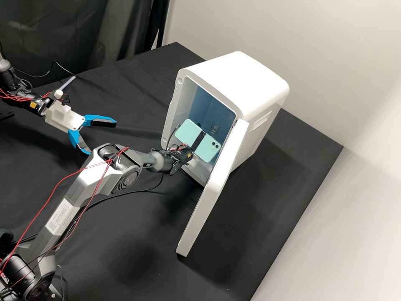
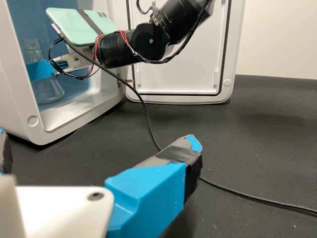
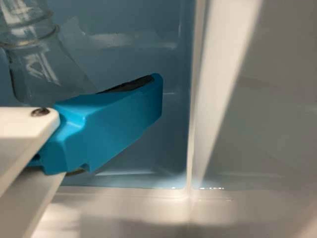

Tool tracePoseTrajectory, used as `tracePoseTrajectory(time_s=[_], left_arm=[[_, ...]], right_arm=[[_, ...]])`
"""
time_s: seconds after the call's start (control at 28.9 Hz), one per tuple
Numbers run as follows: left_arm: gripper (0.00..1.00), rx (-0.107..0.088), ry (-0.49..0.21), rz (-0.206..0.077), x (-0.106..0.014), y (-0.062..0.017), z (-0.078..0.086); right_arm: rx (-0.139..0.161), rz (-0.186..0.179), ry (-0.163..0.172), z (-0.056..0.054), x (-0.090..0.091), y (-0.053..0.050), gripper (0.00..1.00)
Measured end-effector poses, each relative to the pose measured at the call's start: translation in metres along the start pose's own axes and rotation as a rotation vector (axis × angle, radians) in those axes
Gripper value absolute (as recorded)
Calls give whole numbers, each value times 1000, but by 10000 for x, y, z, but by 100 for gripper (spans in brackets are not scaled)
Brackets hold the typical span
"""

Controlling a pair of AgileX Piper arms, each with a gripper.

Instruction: Place the flask in the incubator

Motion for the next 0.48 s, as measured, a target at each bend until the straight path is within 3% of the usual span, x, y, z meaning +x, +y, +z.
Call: tracePoseTrajectory(time_s=[0.48], left_arm=[[100, 0, 0, 0, 0, 0, 0]], right_arm=[[2, -8, -9, 29, -11, -25, 100]])
